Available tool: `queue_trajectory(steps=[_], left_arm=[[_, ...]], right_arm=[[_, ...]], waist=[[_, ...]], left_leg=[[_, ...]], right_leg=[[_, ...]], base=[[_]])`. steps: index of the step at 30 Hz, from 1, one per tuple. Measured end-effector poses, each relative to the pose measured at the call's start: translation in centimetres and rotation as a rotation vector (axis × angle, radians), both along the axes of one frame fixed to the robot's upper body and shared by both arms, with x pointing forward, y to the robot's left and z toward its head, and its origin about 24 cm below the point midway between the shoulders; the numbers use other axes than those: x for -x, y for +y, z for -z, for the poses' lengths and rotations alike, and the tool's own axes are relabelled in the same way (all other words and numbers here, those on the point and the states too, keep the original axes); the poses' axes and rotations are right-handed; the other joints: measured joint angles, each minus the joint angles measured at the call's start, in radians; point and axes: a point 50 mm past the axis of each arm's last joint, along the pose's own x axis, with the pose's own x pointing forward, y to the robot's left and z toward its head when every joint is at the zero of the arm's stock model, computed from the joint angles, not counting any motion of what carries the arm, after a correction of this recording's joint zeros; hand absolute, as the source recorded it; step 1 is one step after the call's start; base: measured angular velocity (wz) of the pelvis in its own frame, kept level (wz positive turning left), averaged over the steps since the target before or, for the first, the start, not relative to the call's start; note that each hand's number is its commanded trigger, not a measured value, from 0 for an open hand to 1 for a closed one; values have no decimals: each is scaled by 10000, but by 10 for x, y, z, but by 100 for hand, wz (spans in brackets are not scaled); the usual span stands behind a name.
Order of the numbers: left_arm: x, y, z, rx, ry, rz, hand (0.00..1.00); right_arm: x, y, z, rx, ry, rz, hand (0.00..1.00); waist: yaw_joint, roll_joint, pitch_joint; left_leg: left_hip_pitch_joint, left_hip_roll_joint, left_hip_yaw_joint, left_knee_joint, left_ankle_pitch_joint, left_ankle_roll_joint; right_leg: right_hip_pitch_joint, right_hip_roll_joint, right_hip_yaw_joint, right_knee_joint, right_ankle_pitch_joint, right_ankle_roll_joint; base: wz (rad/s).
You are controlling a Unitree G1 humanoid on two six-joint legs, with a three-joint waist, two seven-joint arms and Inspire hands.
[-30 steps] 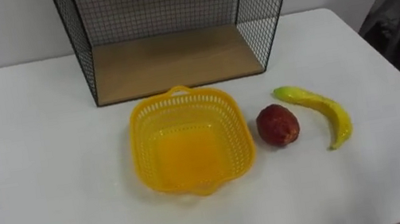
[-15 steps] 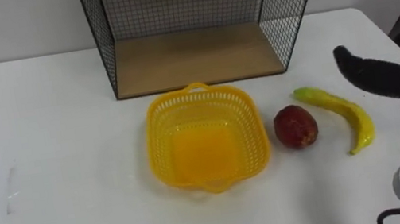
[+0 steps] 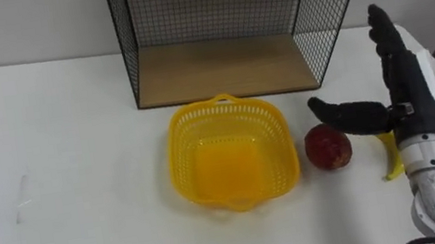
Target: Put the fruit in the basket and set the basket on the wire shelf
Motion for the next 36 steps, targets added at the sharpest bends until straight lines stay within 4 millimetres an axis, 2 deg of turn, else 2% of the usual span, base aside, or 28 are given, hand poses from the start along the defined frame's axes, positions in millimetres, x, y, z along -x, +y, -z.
queue_trajectory(steps=[12,17,21,27,36], left_arm=[[2,0,0,104,205,-13,0],[1,0,0,93,207,55,0],[-2,0,-1,62,98,183,0],[-3,0,-1,20,52,290,0],[5,0,0,-87,561,223,0]], right_arm=[[2,3,11,4,605,-384,0],[3,3,12,32,680,-412,0],[3,3,13,33,685,-415,0],[3,3,14,46,761,-392,0],[14,-5,56,236,2880,-191,0]], waist=[[-5,-23,30],[-4,-11,40],[-3,32,85],[-13,40,87],[-11,88,55]], left_leg=[[6,-1,-7,-11,1,-14],[24,0,-10,-50,1,-14],[8,0,-14,-42,2,-14],[-37,2,-61,-24,3,-15],[44,0,-208,61,6,-20]], right_leg=[[17,1,-18,22,47,-11],[22,6,-17,0,47,-10],[-2,5,-31,-4,46,-9],[-25,-1,-77,-2,46,-9],[134,-19,-131,9,46,-9]], base=[[0],[0],[0],[0],[3]])
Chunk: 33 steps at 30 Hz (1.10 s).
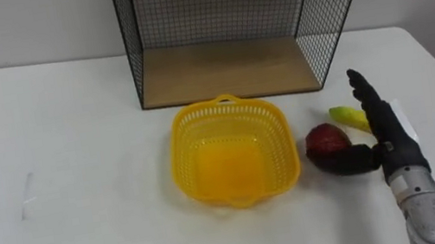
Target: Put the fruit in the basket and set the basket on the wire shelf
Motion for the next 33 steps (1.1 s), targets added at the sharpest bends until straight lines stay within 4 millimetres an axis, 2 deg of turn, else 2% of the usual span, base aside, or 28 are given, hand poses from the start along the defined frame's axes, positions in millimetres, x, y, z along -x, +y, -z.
queue_trajectory(steps=[7,12,13,14,15,20,28,33], left_arm=[[7,2,0,-78,209,-368,0],[10,4,0,-238,369,-535,0],[10,4,0,-254,411,-544,0],[9,4,0,-271,383,-541,0],[7,5,-1,-289,332,-531,0],[0,6,-2,-456,92,-494,0],[-9,6,-4,-482,-303,-389,0],[-9,6,-4,-500,-327,-393,0]], right_arm=[[2,1,6,308,499,-281,0],[8,-2,21,617,1430,-460,0],[8,-1,22,611,1442,-488,64],[9,-1,23,584,1519,-523,75],[9,-1,24,576,1559,-536,100],[9,-2,24,675,1589,-580,100],[-1,-10,21,2107,1572,-602,100],[-6,-17,19,2650,1651,-334,100]], waist=[[-5,8,-30],[-23,-170,-11],[-41,-195,-15],[-62,-232,-19],[-62,-269,-17],[-134,-306,-15],[-137,-306,-24],[-33,-321,-74]], left_leg=[[1,-2,-47,10,5,-10],[-2,-16,-109,-5,7,-13],[-2,-16,-119,-6,7,-13],[-2,-17,-137,-5,7,-13],[-2,-20,-148,-6,7,-12],[-19,-21,-198,-16,6,-11],[-20,-18,-195,-15,6,-12],[-19,-6,-218,-11,6,-12]], right_leg=[[39,-1,-4,20,2,-9],[90,-6,-34,-34,1,-9],[90,-5,-35,-35,1,-9],[97,-5,-33,-49,1,-9],[120,-5,-32,-89,1,-9],[162,2,-33,-188,25,-3],[161,8,-47,-186,25,-4],[165,22,-72,-192,23,-6]], base=[[0],[6],[0],[0],[0],[1],[0],[0]])
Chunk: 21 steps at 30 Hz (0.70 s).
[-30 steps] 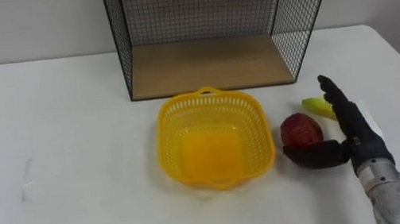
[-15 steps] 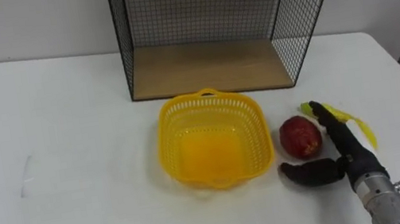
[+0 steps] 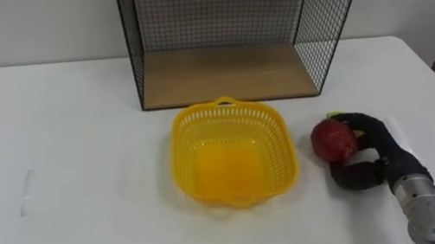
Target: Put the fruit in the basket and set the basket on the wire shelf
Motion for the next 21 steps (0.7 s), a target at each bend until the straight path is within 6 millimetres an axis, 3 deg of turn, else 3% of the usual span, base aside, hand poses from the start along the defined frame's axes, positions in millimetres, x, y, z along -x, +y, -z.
queue_trajectory(steps=[10,16,21], left_arm=[[5,2,-1,-367,6,-104,0],[10,-4,2,-175,149,-200,0],[13,-7,3,257,336,-170,0]], right_arm=[[6,5,7,-951,148,466,100],[10,10,8,-2219,-29,1055,100],[2,15,-8,-2476,-756,869,100]], waist=[[-15,17,-15],[-24,242,25],[-18,442,31]], left_leg=[[31,-1,-61,2,0,0],[157,2,-59,-14,-3,-4],[131,-6,-51,-26,1,-8]], right_leg=[[53,-4,0,17,10,-9],[147,-4,-6,62,11,-12],[105,-2,20,41,9,-13]], base=[[0],[0],[0]])
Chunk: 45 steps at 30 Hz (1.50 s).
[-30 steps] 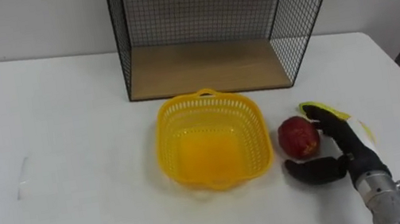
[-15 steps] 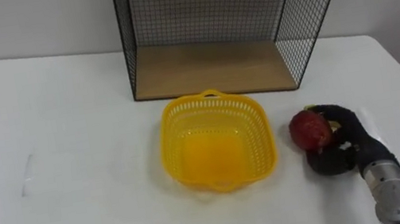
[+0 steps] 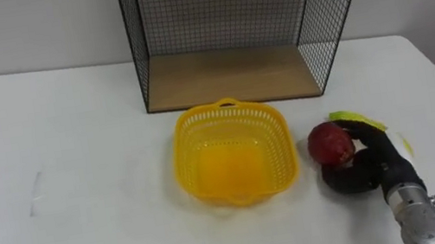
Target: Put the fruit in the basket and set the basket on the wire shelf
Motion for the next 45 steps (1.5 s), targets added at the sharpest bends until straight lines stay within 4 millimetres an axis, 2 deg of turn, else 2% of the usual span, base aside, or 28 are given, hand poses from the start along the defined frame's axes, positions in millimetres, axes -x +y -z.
queue_trajectory(steps=[12,17,19,20,21,25,29,32,36,37,38,39,45], left_arm=[[3,-1,0,101,-76,50,0],[-2,-2,1,258,-150,128,0],[-5,-3,1,287,-181,212,0],[-8,-4,1,302,-221,274,0],[-9,-4,1,312,-222,307,0],[-10,-5,2,325,-174,352,0],[-10,-4,2,270,-173,348,0],[-10,-5,2,283,-140,446,0],[-10,-5,2,284,-129,466,0],[-10,-5,2,281,-130,462,0],[-10,-5,2,279,-128,461,0],[-11,-5,2,282,-133,463,0],[-17,-5,2,281,-281,507,0]], right_arm=[[-18,15,-64,-847,-2990,-504,100],[-19,19,-70,-697,-3251,-727,99],[-20,20,-71,-447,-3224,-951,84],[-20,22,-72,-204,-3216,-1207,69],[-20,26,-73,6,-3177,-1499,63],[-20,40,-76,309,-3205,-2381,53],[-20,48,-73,412,-2987,-2924,51],[-19,50,-72,526,-2920,-3117,55],[-19,51,-72,691,-2828,-3325,51],[-19,51,-72,755,-2824,-3344,35],[-19,51,-72,932,-2814,-3390,8],[-19,52,-72,951,-2808,-3411,0],[-19,53,-71,923,-2774,-3487,0]], waist=[[-34,-31,-27],[-18,-19,-15],[-4,-22,-19],[35,-33,-7],[47,-41,-14],[63,-30,-16],[72,-108,-5],[73,-122,-6],[82,-119,-5],[83,-119,-5],[85,-119,-5],[98,-120,-5],[311,-115,-5]], left_leg=[[-115,2,97,49,4,5],[-154,1,101,49,3,4],[-187,-1,97,35,1,2],[-231,0,134,24,3,-2],[-266,1,151,27,11,-13],[-303,3,242,27,20,-21],[-306,2,234,22,20,-20],[-308,3,229,15,20,-20],[-307,4,234,9,20,-20],[-307,3,234,9,20,-20],[-306,3,233,9,20,-20],[-305,4,235,13,20,-20],[-299,6,236,17,20,-20]], right_leg=[[-131,4,35,-25,-1,5],[-142,-2,39,12,0,4],[-216,-3,49,86,-2,3],[-322,-3,76,170,-6,2],[-367,-1,89,184,-4,-2],[-477,14,183,232,-1,-8],[-477,12,184,228,-2,-7],[-477,12,179,227,-2,-7],[-477,15,177,222,-1,-7],[-477,15,175,222,-1,-7],[-477,14,174,221,-1,-7],[-477,14,174,222,-1,-8],[-477,14,168,223,0,-9]], base=[[-1],[0],[-2],[-6],[-8],[-8],[0],[0],[0],[0],[0],[0],[0]])
